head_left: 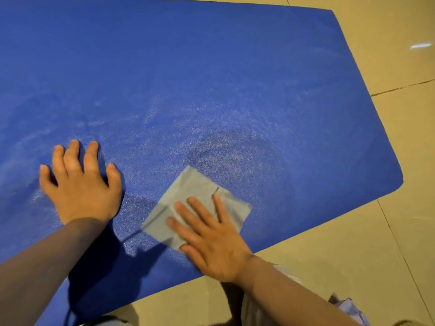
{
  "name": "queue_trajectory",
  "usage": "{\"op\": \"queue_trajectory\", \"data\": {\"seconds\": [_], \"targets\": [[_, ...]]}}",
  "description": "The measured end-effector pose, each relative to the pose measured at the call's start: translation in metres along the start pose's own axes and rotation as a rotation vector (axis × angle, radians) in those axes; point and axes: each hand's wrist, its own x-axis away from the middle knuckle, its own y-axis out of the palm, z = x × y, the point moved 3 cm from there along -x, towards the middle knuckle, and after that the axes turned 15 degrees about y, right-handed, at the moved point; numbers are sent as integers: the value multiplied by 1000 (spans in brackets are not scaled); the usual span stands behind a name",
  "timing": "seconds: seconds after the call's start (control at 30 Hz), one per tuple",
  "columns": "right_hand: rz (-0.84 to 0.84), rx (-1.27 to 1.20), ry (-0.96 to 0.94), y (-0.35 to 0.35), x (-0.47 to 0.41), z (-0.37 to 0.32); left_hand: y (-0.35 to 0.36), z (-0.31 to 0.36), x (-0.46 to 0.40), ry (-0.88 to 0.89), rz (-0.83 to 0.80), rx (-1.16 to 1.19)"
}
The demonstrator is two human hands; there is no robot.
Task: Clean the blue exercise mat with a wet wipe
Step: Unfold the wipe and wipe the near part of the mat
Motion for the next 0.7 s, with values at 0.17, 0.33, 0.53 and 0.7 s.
{"op": "queue_trajectory", "data": {"seconds": [0.17,0.33,0.53,0.7], "targets": [[-28,-12,-261,4,10,-9,3,-3,1,3,12,1],[-33,103,-163,-8,42,110,4,-4,0,0,18,42],[-126,-93,775,-10,114,226,-1,0,0,-18,16,62],[67,-319,1351,-4,77,203,0,0,-1,-35,-3,57]]}}
